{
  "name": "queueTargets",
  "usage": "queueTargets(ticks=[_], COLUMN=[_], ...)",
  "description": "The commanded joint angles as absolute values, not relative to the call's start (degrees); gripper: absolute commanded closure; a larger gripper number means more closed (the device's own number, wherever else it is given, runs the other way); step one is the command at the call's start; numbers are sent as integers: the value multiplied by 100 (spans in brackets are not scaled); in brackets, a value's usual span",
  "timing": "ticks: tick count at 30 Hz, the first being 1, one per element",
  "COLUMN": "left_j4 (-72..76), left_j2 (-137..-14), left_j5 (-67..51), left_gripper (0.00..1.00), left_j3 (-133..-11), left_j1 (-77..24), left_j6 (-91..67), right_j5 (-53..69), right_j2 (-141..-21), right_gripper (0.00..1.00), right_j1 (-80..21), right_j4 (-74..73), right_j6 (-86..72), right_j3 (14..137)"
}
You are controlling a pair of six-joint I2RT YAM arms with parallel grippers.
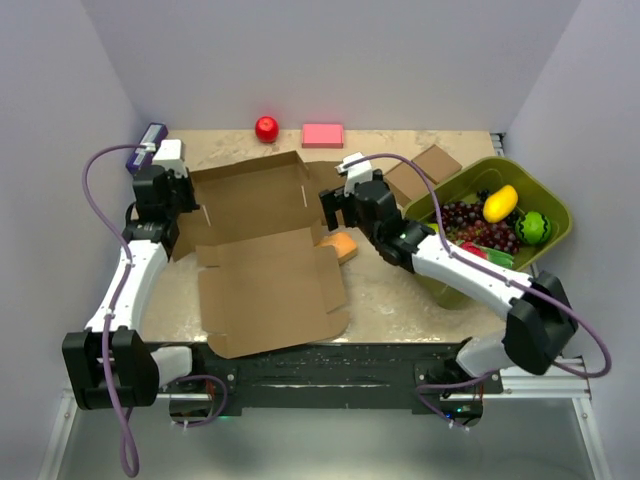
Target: Fold the paper box
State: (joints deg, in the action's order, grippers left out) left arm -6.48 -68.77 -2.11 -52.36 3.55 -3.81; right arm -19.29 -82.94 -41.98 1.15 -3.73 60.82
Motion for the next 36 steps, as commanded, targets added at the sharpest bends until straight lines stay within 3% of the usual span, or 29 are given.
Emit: queueTargets(ticks=[1, 8, 18, 24, 30, 36], left_j4=[-351, -325, -272, -325, -343, -325], left_j2=[-6715, -6504, -6574, -6636, -6644, -6618], left_j5=[263, 440, -536, -694, -782, -887], left_gripper=[100, 100, 100, 100, 100, 100], left_j3=[-5291, -5221, -5159, -5203, -5212, -5186], left_j1=[334, 334, 334, 334, 325, 334], left_j6=[-422, -483, -984, -1020, -1063, -1107], right_j5=[-2532, -2242, -897, -1265, -2627, -2751], right_j2=[-8033, -9639, -11750, -12269, -12699, -13218], right_gripper=[2, 4, 7, 7, 6, 7], right_j1=[-5070, -6212, -6513, -6600, -6864, -6882], right_j4=[562, 747, 1916, 2329, 2111, 2100], right_j6=[-931, -1432, -1881, -2171, -2487, -2575], right_j3=[6222, 7267, 8593, 8850, 9429, 9879])
